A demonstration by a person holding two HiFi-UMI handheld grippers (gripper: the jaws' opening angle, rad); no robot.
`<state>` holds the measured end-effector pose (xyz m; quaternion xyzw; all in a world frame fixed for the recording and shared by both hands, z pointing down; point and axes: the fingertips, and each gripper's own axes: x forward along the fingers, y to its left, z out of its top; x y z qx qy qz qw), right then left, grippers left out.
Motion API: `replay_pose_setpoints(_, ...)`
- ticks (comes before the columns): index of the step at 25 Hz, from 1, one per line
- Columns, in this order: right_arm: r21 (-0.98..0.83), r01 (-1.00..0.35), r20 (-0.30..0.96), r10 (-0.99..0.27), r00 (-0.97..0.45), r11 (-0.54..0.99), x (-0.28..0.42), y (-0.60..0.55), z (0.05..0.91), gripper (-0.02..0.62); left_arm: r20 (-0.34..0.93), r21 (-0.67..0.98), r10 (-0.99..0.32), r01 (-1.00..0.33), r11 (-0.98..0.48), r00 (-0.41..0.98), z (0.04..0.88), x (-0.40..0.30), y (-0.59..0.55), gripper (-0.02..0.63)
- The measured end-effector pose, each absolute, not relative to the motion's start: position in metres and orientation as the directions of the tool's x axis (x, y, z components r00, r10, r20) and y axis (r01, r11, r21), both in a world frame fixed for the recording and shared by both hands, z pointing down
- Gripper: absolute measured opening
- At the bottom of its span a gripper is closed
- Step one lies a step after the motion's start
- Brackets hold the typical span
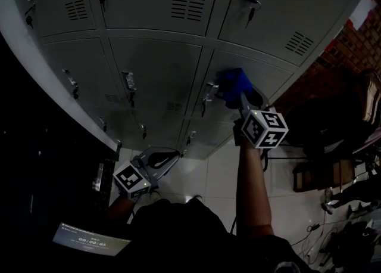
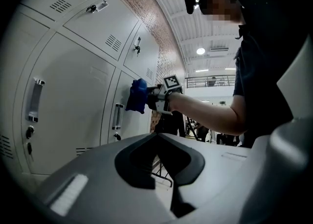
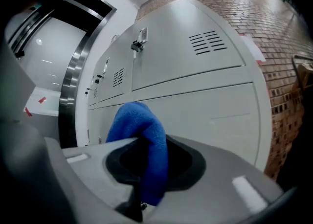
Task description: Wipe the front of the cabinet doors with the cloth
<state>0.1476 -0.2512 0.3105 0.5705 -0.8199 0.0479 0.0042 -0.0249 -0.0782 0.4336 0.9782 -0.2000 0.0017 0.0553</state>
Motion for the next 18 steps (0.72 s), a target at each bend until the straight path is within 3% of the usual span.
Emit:
replay_pose_setpoints(8,-0.024,-0.915,0.129,-0.907,-0.401,0.402,0.085,-0.283,0.341,0.069,0.023,0.122,-0.423,-0.422,-0.898,0.906,0.442,-0.048,-0.08,0.003)
replay_pose_setpoints(18,-0.022,-0.929,0.131,-0.92,-0.369,0.37,0.105,-0.282,0.344,0.069,0.025,0.129,-0.404,-0.404,-0.906,0.914,0.443,-0.046,-0.086,0.003)
